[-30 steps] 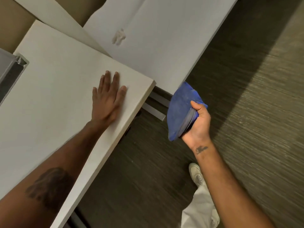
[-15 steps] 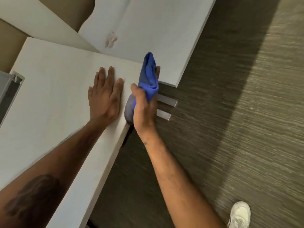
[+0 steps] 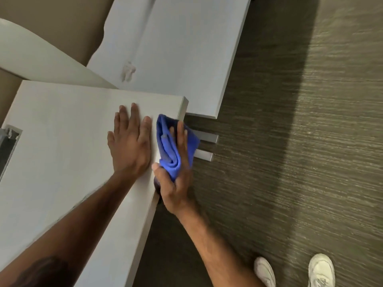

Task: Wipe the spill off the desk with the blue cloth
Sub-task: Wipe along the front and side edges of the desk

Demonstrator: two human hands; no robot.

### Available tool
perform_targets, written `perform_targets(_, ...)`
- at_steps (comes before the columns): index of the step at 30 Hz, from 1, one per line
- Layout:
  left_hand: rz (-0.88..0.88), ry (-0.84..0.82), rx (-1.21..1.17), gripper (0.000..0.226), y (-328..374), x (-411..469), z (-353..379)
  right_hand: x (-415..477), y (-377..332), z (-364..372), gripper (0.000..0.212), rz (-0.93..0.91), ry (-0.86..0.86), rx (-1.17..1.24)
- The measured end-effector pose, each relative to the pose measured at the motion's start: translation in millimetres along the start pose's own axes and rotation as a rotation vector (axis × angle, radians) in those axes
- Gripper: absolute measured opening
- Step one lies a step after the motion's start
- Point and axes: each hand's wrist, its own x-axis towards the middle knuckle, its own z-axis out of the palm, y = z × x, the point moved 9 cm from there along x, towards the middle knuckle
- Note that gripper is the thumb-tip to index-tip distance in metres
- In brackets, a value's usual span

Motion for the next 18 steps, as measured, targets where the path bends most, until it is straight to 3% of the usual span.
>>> perform_targets(3, -0.008, -0.014, -0.006, 0.061, 0.8, 0.3, 0.6, 24.6, 15.6, -7.6, 0.076, 0.215, 0.101, 0.155)
perform_targets(5, -0.006, -0.014, -0.018, 0.061, 1.6, 0.4, 0.6, 53.6, 10.2, -16.1, 0.082, 0.269, 0.196, 0.094)
perform_targets(7, 0.006, -0.017, -0.014, 0.06, 2.0, 0.4, 0.0, 59.0, -11.4, -14.9, 0.083, 0.12, 0.203, 0.0)
perform_targets(11, 0.029, -0.024, 0.01, 0.058, 2.5, -0.8, 1.4, -6.9, -11.5, 8.7, 0.083, -0.113, -0.06, -0.138)
perform_targets(15, 0.004, -0.025, -0.002, 0.061, 1.9, 0.0, 1.9, -8.3, 18.0, -1.8, 0.063, 0.226, 0.032, 0.156)
perform_targets(18, 0.013, -0.014, -0.012, 0.063, 2.7, -0.3, 0.8, 53.7, 12.4, -22.4, 0.058, 0.302, 0.243, 0.181)
